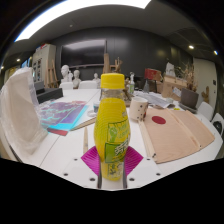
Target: Pour water
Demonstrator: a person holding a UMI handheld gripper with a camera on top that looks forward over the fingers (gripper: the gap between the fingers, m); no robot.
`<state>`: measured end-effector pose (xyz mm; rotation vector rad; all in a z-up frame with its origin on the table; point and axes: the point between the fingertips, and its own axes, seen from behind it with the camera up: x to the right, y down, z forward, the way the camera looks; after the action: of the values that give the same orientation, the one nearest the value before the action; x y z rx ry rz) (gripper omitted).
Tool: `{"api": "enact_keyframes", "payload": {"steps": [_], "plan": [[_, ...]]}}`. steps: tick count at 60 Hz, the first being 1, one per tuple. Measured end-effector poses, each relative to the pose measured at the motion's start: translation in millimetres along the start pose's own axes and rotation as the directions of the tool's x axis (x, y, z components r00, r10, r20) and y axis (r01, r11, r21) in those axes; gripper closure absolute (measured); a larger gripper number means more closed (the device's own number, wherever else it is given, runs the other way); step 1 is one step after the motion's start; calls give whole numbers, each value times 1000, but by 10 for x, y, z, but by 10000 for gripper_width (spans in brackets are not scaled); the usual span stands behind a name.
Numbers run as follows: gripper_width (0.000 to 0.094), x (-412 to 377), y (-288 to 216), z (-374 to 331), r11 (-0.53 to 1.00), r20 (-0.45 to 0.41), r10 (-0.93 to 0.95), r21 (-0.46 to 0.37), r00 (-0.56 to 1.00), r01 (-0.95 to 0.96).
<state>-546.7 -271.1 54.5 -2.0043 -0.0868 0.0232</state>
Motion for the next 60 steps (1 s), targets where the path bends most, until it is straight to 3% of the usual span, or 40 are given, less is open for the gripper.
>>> {"api": "enact_keyframes", "payload": {"steps": [15, 22, 29, 36, 42, 51, 60], "plan": [[657, -153, -818, 12, 998, 51, -10, 64, 999, 7], [658, -282, -1466, 238, 986, 118, 106, 116, 987, -120], [659, -417, -2086, 561, 933, 243, 306, 118, 921, -341], [659, -484, -2526, 906, 753, 396, 612, -28, 684, -657], [661, -478, -2707, 1270, 488, 437, 821, -204, 367, -849], [664, -337, -2685, 1763, 119, 366, 930, -396, -38, -910], [661, -194, -2546, 2075, -145, 264, 916, -487, -303, -861]]}}
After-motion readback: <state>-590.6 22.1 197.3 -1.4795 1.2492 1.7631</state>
